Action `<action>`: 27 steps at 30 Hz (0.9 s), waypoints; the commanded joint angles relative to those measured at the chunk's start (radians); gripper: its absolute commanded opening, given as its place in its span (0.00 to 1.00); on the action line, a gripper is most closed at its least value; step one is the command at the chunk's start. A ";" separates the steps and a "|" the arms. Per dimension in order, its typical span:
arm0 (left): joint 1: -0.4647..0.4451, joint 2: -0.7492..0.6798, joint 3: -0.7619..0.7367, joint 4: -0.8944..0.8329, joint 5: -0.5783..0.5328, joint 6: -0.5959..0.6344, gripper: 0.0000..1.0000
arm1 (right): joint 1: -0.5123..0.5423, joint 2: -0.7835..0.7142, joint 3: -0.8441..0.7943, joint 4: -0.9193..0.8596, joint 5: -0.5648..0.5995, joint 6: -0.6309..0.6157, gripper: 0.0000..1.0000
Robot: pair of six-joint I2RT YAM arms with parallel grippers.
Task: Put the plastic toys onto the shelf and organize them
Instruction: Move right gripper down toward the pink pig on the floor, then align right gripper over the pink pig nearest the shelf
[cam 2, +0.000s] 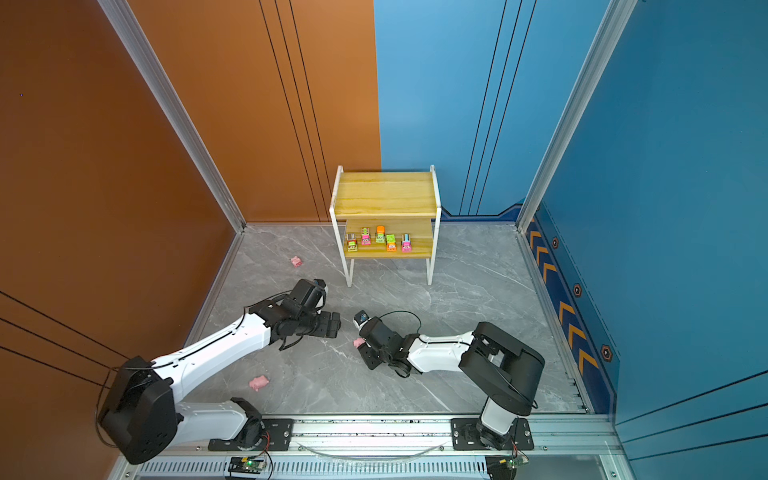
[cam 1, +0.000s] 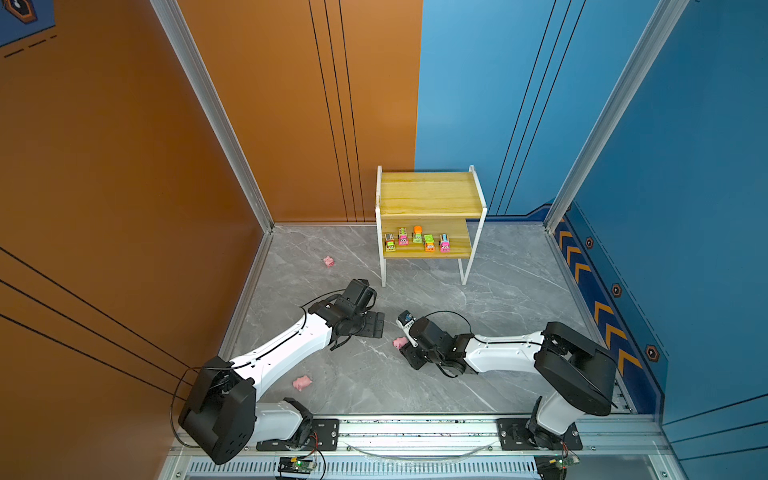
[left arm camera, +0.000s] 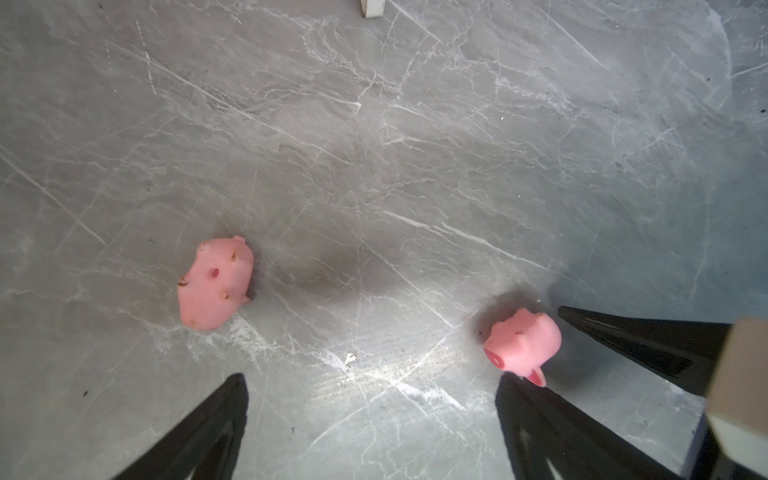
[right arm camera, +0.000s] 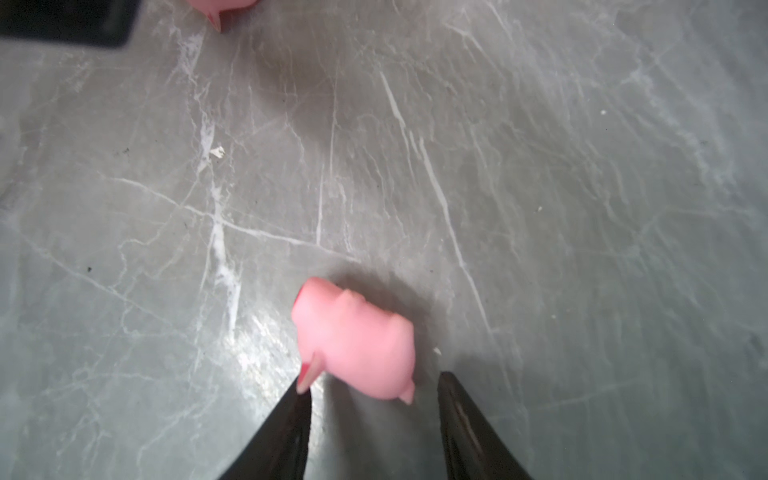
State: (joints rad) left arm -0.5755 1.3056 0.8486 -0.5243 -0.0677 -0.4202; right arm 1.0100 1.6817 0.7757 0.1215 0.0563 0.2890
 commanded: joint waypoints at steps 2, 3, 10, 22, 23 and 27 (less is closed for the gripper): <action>-0.005 -0.009 0.014 -0.016 -0.032 -0.002 0.94 | -0.014 0.033 0.073 -0.032 0.026 -0.013 0.47; -0.004 -0.011 0.014 -0.016 -0.031 0.000 0.94 | -0.022 0.040 0.083 -0.035 0.024 -0.017 0.47; 0.010 -0.028 0.008 -0.015 -0.021 0.003 0.94 | -0.068 0.078 0.147 -0.061 0.001 -0.053 0.45; 0.030 -0.035 0.001 -0.016 -0.011 -0.002 0.94 | -0.136 0.079 0.150 -0.073 -0.012 -0.115 0.44; 0.031 -0.035 0.002 -0.015 -0.009 -0.002 0.94 | -0.141 0.073 0.149 -0.072 -0.012 -0.116 0.44; 0.031 -0.043 0.002 -0.017 -0.006 -0.005 0.94 | -0.152 0.024 0.138 -0.069 -0.010 -0.110 0.45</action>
State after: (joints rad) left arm -0.5507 1.2827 0.8486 -0.5247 -0.0715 -0.4202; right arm 0.8623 1.7462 0.9173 0.0895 0.0547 0.1974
